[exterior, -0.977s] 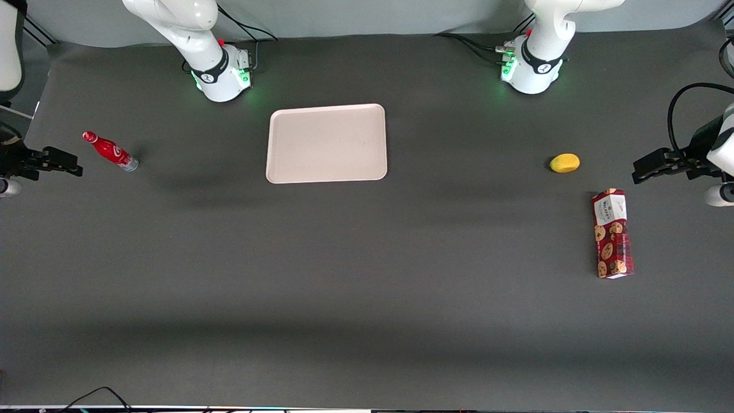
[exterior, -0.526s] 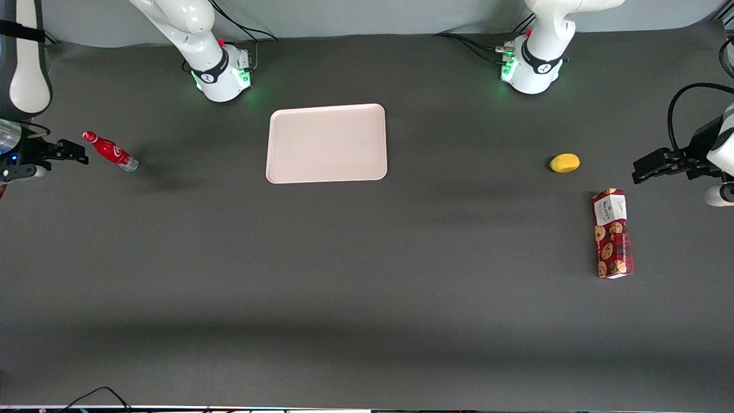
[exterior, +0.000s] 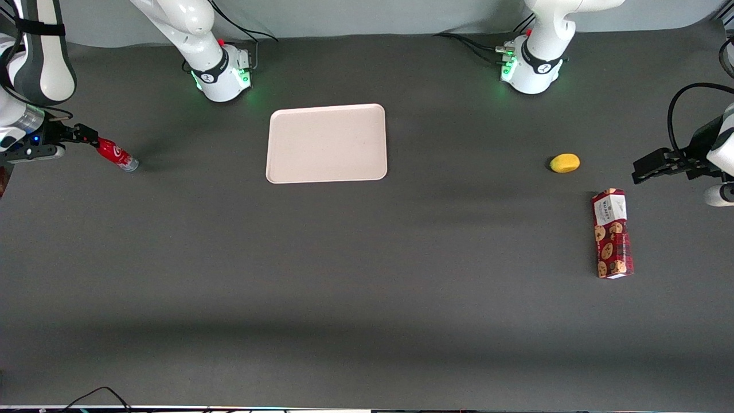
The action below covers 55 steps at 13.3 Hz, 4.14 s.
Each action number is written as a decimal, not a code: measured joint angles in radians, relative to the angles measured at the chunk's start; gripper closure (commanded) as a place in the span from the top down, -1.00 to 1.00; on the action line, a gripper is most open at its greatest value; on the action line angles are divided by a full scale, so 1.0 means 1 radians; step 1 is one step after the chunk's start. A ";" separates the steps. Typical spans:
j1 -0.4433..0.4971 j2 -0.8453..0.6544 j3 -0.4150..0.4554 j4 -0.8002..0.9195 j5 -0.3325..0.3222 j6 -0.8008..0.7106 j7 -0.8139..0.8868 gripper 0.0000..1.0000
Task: Place coke bottle on tray
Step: 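Lower the open right gripper around the bottle's neck, then close the right gripper on the bottle and lift it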
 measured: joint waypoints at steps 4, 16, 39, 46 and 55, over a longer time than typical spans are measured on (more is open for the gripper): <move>-0.012 -0.022 -0.036 -0.046 0.000 0.039 -0.046 1.00; -0.026 -0.023 -0.074 -0.115 -0.001 0.129 -0.079 0.66; -0.003 -0.032 -0.058 -0.115 0.049 0.094 -0.079 -0.87; 0.020 -0.034 -0.018 -0.021 0.052 -0.058 -0.065 -1.00; 0.047 -0.083 0.431 0.542 0.236 -0.671 0.269 -1.00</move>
